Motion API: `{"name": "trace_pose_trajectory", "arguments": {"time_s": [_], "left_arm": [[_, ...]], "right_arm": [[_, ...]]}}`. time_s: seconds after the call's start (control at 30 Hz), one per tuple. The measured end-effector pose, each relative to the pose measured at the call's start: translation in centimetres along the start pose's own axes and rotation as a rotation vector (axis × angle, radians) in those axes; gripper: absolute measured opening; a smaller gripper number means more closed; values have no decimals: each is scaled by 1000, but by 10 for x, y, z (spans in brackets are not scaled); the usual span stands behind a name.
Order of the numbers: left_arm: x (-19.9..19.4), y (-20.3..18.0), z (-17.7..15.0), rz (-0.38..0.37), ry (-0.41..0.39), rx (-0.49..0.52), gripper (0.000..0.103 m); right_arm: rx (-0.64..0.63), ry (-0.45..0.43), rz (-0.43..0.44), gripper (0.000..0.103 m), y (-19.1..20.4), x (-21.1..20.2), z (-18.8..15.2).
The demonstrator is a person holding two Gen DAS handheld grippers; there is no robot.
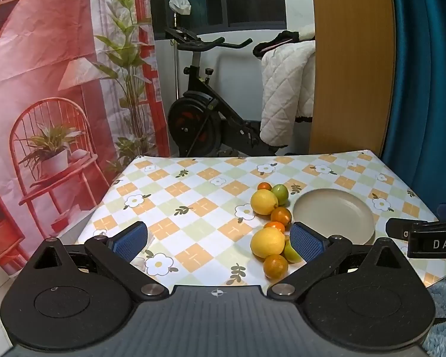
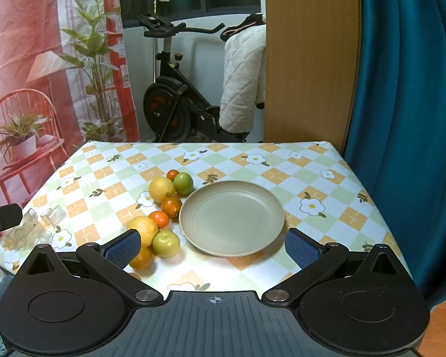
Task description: Organize fruits
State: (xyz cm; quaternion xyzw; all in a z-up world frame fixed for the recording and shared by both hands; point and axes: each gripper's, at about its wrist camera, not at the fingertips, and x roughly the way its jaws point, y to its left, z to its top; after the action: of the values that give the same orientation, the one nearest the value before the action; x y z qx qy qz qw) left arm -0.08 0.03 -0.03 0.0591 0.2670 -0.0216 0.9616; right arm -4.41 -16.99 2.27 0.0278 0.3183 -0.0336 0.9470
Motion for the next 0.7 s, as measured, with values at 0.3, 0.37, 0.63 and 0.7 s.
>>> {"name": "trace_pose_trajectory", "arguments": {"time_s": [0.3, 0.37, 0.63, 0.7], "left_arm": [[-3, 5, 2, 7, 18, 8, 103], [2, 0, 0, 14, 25, 18, 103], [2, 0, -1, 14, 29, 15, 103], [2, 0, -1, 14, 29, 12, 103]], "right_arm": [[-2, 0, -1, 103, 0, 0, 0], [-1, 0, -2, 103, 0, 0, 0], [-4, -3, -2, 103, 0, -1, 0], [-4, -4, -2, 103, 1, -1, 0]]}}
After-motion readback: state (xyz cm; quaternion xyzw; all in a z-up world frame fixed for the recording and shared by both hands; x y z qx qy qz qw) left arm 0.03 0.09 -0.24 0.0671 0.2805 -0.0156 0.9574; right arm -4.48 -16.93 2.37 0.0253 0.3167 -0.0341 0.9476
